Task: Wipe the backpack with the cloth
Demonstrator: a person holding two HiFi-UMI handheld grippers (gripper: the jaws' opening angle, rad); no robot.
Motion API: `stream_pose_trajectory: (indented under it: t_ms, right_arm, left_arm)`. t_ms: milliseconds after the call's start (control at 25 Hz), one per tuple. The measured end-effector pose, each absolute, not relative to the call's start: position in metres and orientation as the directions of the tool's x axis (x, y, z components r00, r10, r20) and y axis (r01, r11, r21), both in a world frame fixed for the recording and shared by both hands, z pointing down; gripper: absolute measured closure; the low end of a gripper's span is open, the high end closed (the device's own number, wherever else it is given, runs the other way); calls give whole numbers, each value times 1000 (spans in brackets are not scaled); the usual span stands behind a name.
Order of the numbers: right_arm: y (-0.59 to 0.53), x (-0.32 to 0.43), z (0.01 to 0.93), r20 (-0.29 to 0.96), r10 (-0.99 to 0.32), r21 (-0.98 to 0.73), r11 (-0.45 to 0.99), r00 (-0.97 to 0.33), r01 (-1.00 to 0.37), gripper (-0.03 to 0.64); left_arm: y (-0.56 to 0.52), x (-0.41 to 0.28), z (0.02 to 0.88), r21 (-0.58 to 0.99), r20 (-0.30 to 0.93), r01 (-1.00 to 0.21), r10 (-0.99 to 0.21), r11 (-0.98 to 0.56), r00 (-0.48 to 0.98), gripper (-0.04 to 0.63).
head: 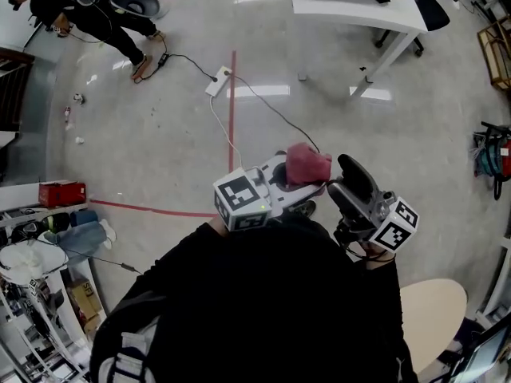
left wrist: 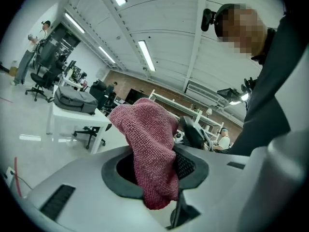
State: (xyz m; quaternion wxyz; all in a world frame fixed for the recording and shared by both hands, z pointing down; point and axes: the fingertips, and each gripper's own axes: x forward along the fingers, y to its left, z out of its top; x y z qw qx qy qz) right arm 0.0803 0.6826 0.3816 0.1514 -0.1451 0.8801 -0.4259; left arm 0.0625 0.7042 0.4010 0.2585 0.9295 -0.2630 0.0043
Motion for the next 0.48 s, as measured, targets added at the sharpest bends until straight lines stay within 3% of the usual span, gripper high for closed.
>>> stream_pose_trajectory:
  t_ms: [160, 320, 480]
  right_arm:
    - [658, 52, 382, -79, -317, -741, 653, -945, -157, 221]
    - [626, 30, 385, -19, -283, -737, 652, -959, -178, 225]
    - [596, 8, 397, 58, -305, -716, 651, -951, -252, 380]
  left_arm:
    - [676, 65, 398, 435, 108, -388, -381, -813, 918, 456]
    - [654, 63, 398, 480, 69, -183, -171, -858, 983, 454]
    - [628, 40, 412, 585, 20, -74, -77, -808, 997, 453]
